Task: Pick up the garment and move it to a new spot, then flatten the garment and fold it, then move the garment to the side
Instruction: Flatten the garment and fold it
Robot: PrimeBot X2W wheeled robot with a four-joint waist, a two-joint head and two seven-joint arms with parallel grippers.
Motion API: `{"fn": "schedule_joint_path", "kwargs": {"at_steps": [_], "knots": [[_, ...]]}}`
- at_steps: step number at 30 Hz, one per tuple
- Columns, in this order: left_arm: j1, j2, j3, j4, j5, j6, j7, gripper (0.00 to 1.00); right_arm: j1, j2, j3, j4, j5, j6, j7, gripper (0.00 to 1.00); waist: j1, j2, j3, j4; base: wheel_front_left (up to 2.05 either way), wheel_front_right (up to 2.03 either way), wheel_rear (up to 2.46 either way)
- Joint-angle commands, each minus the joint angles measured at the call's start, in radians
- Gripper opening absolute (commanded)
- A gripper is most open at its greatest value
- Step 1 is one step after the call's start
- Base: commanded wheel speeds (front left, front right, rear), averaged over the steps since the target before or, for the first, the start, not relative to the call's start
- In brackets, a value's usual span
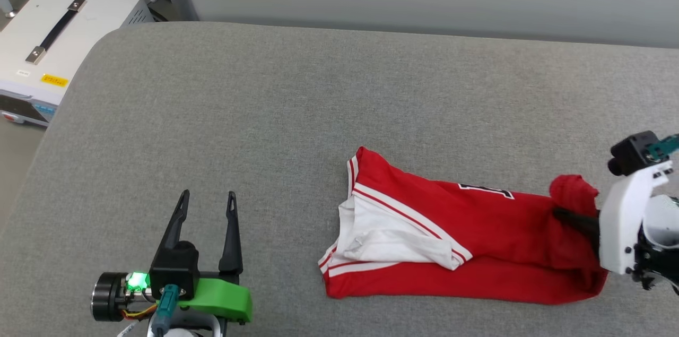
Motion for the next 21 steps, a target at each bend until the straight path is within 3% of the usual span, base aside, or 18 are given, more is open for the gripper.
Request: {"fn": "schedule_joint_path", "kwargs": {"at_steps": [1,9,21], "knots": [[-0.013,-0.010,0.004,0.002,0.008,-0.008,-0.006,1.00,-0.037,0.021,0.017,-0.009,-0.026,-0.001,0.015,0.00,0.0000,0.0000,0.013,0.011,0.00,0.00,0.00],[-0.038,-0.037,0.017,0.008,0.022,-0.028,-0.006,1.00,-0.217,0.171,0.177,0.026,-0.121,-0.001,0.069,0.00,0.0000,0.0000,0.052,0.035,0.00,0.00,0.00],[-0.076,-0.071,0.026,0.017,0.042,-0.051,-0.006,1.00,-0.379,0.349,0.398,0.232,-0.164,-0.001,-0.013,0.00,0.0000,0.0000,0.102,0.057,0.00,0.00,0.00]]}}
